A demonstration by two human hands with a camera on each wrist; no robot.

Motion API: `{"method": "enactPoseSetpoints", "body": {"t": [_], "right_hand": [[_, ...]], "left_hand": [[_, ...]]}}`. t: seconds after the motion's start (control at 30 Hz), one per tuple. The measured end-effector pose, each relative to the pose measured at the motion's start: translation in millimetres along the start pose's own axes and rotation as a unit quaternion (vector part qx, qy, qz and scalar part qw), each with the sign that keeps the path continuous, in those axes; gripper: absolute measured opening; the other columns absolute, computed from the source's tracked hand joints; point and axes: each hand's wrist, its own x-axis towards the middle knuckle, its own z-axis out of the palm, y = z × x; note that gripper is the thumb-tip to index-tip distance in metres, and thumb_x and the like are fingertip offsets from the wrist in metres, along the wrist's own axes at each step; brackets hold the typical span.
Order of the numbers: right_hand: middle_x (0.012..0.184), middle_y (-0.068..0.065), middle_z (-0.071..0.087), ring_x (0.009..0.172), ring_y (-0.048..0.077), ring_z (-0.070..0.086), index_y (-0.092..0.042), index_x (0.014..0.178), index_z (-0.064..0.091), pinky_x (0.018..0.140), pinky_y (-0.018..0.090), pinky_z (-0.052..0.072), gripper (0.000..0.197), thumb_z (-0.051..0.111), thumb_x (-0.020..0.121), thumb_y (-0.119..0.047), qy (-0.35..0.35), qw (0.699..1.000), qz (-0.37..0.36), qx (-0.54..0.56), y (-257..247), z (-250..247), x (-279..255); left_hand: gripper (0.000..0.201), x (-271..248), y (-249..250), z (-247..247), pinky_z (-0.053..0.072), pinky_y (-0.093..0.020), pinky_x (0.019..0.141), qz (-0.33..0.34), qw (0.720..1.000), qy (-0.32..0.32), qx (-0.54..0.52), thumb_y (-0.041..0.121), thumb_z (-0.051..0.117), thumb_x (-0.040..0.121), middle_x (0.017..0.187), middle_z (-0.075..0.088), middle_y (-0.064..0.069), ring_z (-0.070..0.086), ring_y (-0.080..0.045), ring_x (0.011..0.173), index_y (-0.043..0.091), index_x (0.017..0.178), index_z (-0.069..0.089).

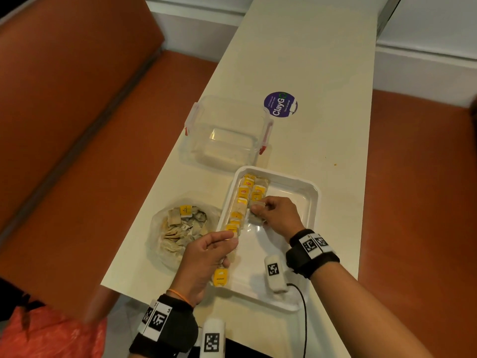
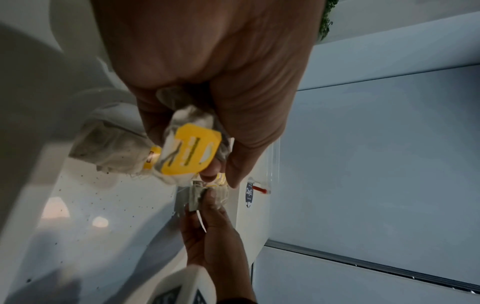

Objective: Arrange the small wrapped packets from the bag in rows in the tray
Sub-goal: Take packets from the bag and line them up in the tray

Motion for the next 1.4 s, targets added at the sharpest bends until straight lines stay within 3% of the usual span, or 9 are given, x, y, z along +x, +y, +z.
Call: {"method": "enactPoseSetpoints", "body": {"t": [0.13, 0.33, 0.53, 0.73, 0.87, 1.1, 1.2, 1.3, 1.4], "right_hand": [[0.079, -0.005, 0.078, 0.071, 0.009, 0.07, -0.022, 0.084, 0.083, 0.071, 0.024, 0.057, 0.011, 0.091, 0.079, -0.027, 0.025, 0.999, 0.023, 0.014, 3, 9, 10], [0.078, 0.007, 0.077, 0.055, 0.012, 0.064, -0.01, 0.083, 0.08, 0.052, 0.024, 0.058, 0.015, 0.093, 0.075, -0.012, 0.082, 0.994, 0.04, 0.065, -4, 18, 6], [0.081, 0.011, 0.077, 0.061, 0.02, 0.071, -0.009, 0.084, 0.073, 0.064, 0.04, 0.066, 0.031, 0.098, 0.068, -0.017, 0.118, 0.989, 0.073, 0.059, -6, 18, 8], [0.081, -0.003, 0.063, 0.067, 0.009, 0.055, -0.013, 0.088, 0.064, 0.057, 0.014, 0.048, 0.049, 0.102, 0.056, -0.016, 0.128, 0.992, 0.004, -0.001, -4, 12, -9], [0.079, 0.0, 0.066, 0.068, 0.01, 0.057, -0.016, 0.083, 0.07, 0.061, 0.021, 0.051, 0.035, 0.096, 0.061, -0.006, 0.092, 0.994, -0.018, -0.061, 4, 20, -10], [0.083, -0.004, 0.068, 0.07, 0.005, 0.06, -0.017, 0.09, 0.076, 0.058, 0.003, 0.044, 0.031, 0.095, 0.066, -0.009, 0.083, 0.994, -0.038, -0.066, -12, 17, -21], [0.095, -0.007, 0.071, 0.074, 0.006, 0.068, -0.029, 0.096, 0.078, 0.063, 0.006, 0.048, 0.035, 0.097, 0.068, -0.021, 0.013, 0.994, -0.075, -0.074, -36, 5, -50], [0.107, -0.012, 0.072, 0.08, 0.005, 0.07, -0.036, 0.107, 0.078, 0.07, 0.02, 0.057, 0.041, 0.094, 0.073, -0.018, -0.105, 0.976, -0.158, -0.107, -66, -9, -92], [0.112, -0.016, 0.066, 0.091, 0.008, 0.068, -0.038, 0.115, 0.074, 0.074, 0.027, 0.06, 0.05, 0.094, 0.073, -0.021, -0.194, 0.949, -0.208, -0.134, -84, -19, -129]], "left_hand": [[0.019, -1, 6, -2, 0.053, -0.027, 0.058, 0.002, 1.0, 0.007, -0.005, 0.011, 0.082, 0.087, 0.102, 0.077, -0.021, 0.057, -0.017, 0.059, 0.011, 0.106, 0.08], [0.018, -2, 11, 3, 0.052, -0.026, 0.058, 0.018, 1.0, 0.001, 0.003, 0.011, 0.081, 0.088, 0.097, 0.077, -0.019, 0.056, -0.018, 0.059, 0.009, 0.105, 0.079], [0.018, -1, 10, 5, 0.052, -0.028, 0.059, 0.003, 1.0, 0.001, -0.003, 0.011, 0.081, 0.088, 0.095, 0.077, -0.018, 0.056, -0.018, 0.06, 0.008, 0.106, 0.079], [0.016, -2, 8, 2, 0.052, -0.028, 0.06, -0.001, 1.0, 0.003, -0.013, 0.011, 0.081, 0.088, 0.094, 0.077, -0.018, 0.056, -0.018, 0.06, 0.01, 0.104, 0.08], [0.012, -3, 7, 3, 0.05, -0.028, 0.059, -0.008, 1.0, 0.009, -0.02, 0.014, 0.079, 0.09, 0.093, 0.075, -0.016, 0.056, -0.018, 0.06, 0.01, 0.102, 0.08], [0.042, -4, 16, 5, 0.051, -0.031, 0.063, -0.082, 0.982, 0.005, -0.172, 0.042, 0.071, 0.092, 0.093, 0.073, -0.011, 0.062, -0.018, 0.065, 0.005, 0.112, 0.076], [0.042, -4, 20, 2, 0.056, -0.03, 0.063, -0.11, 0.967, -0.022, -0.23, 0.044, 0.069, 0.095, 0.095, 0.073, -0.011, 0.066, -0.018, 0.069, 0.007, 0.113, 0.076], [0.042, -4, 20, 0, 0.06, -0.03, 0.061, -0.122, 0.951, -0.035, -0.283, 0.037, 0.07, 0.093, 0.093, 0.071, -0.012, 0.068, -0.019, 0.069, 0.004, 0.118, 0.072], [0.039, -8, 21, 0, 0.055, -0.035, 0.073, -0.106, 0.947, -0.064, -0.297, 0.029, 0.073, 0.09, 0.101, 0.069, -0.013, 0.067, -0.021, 0.078, 0.005, 0.121, 0.072]]}}
